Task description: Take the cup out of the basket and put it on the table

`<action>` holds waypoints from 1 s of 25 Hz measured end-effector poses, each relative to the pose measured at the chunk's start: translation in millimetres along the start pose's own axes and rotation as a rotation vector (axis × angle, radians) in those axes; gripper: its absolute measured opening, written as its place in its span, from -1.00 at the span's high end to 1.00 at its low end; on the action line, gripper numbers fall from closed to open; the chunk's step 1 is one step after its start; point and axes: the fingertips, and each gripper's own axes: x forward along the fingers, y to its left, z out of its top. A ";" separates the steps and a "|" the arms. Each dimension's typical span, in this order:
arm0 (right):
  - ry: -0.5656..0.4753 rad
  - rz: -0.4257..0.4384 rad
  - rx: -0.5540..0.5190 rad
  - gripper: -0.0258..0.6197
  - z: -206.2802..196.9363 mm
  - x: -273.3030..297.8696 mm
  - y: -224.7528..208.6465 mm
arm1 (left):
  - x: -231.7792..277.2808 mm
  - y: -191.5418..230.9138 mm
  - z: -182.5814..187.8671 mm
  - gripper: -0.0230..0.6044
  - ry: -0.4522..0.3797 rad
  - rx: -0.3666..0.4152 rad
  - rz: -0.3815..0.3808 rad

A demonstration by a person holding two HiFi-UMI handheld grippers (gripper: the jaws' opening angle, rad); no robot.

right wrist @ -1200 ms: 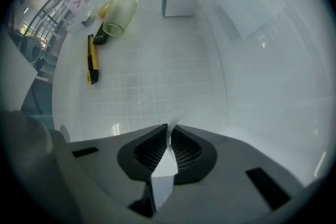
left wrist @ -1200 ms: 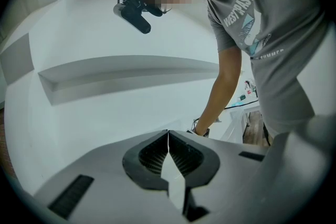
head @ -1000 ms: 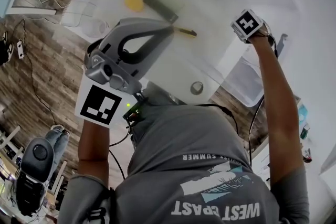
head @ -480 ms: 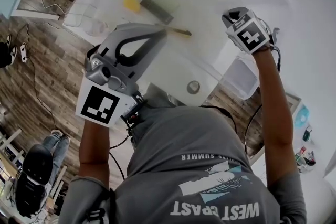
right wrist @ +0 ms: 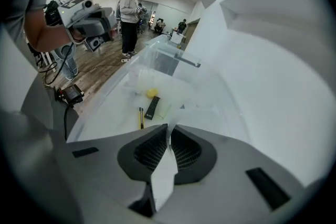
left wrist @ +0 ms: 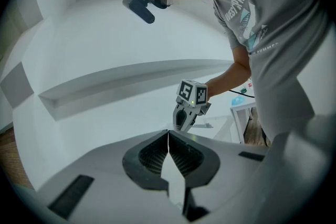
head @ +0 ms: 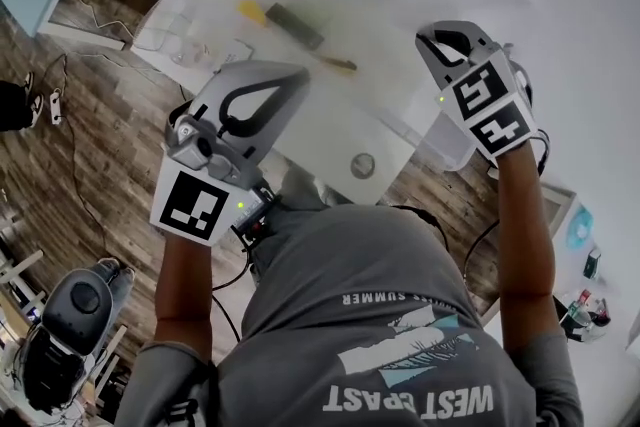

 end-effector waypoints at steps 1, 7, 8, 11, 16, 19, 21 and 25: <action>-0.021 -0.007 -0.008 0.83 5.2 -8.5 2.8 | -1.6 -2.6 2.5 0.88 0.003 0.003 0.003; -0.121 -0.037 -0.048 0.83 25.0 -56.9 25.9 | -14.3 -23.3 19.5 0.88 0.018 0.022 0.023; -0.137 -0.040 -0.059 0.83 28.3 -64.9 31.6 | -16.6 -27.3 22.3 0.88 0.018 0.027 0.028; -0.193 -0.029 -0.109 0.83 42.6 -84.7 55.5 | -23.5 -37.4 26.4 0.88 0.027 0.038 0.043; -0.256 0.050 -0.204 0.83 61.4 -105.2 111.6 | -33.0 -52.0 28.4 0.88 0.051 0.037 0.072; -0.286 0.112 -0.248 0.83 66.6 -109.8 144.8 | -38.2 -58.7 27.4 0.88 0.070 0.034 0.090; -0.298 0.148 -0.266 0.83 66.0 -108.3 162.1 | -41.9 -62.4 25.9 0.88 0.084 0.029 0.104; -0.299 0.223 -0.305 0.83 59.2 -98.6 196.6 | -52.1 -71.3 18.9 0.88 0.115 0.014 0.129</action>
